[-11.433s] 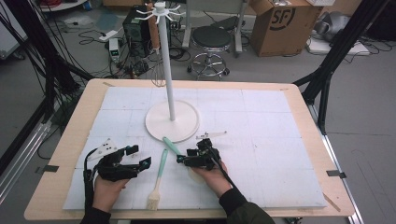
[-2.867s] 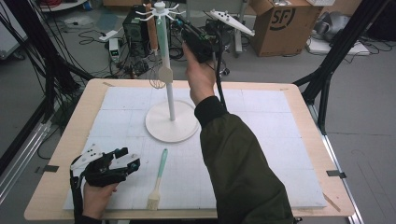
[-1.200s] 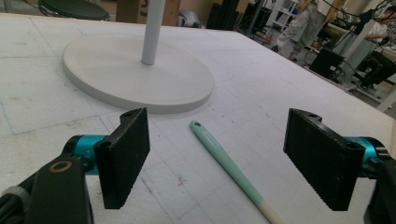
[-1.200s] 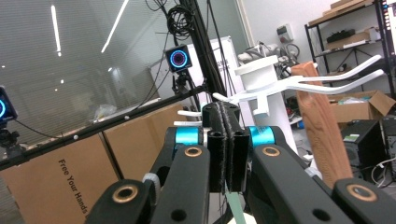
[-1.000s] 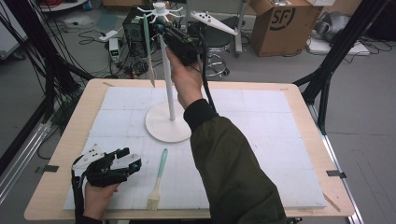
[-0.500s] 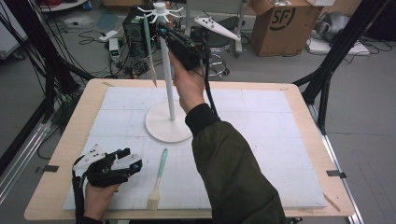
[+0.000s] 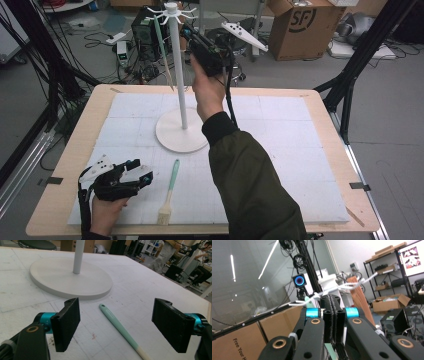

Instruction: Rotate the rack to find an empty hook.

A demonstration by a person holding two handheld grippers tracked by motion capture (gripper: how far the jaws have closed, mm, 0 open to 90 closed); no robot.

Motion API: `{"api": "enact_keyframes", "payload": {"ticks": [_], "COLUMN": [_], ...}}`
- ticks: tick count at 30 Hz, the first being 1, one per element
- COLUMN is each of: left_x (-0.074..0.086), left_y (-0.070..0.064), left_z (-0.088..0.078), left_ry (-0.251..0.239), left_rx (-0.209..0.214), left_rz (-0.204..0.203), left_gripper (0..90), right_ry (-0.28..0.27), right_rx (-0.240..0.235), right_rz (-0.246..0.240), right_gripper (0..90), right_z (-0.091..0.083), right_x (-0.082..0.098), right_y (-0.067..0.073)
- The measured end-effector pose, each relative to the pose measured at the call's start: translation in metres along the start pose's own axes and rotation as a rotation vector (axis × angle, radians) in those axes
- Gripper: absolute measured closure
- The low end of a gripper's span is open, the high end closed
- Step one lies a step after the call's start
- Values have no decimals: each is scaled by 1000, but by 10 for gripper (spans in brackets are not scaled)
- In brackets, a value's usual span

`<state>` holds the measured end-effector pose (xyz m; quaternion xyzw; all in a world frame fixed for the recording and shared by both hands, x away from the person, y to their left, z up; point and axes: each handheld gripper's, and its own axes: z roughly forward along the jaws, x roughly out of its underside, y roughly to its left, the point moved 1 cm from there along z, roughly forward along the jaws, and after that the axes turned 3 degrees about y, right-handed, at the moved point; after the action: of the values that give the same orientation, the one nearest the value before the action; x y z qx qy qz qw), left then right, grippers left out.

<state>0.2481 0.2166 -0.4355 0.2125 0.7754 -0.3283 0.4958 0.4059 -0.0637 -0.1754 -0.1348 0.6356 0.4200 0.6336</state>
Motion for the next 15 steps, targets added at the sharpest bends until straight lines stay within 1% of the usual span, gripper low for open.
{"api": "enact_keyframes", "payload": {"ticks": [5,9,13,15], "left_x": [0,0,0,0], "left_y": [0,0,0,1], "left_z": [0,0,-1,-1], "left_ry": [-1,0,-4,-3], "left_rx": [0,-1,0,-2], "left_rz": [-1,2,-5,-1], "left_gripper": [233,233,233,233], "right_ry": [-1,9,14,16], "right_rx": [-5,-13,-14,-17], "right_rz": [-12,-2,-4,-6], "right_gripper": [900,900,900,900], "right_z": [1,4,7,8], "right_x": [-2,0,1,1], "right_y": [4,6,8,8]}}
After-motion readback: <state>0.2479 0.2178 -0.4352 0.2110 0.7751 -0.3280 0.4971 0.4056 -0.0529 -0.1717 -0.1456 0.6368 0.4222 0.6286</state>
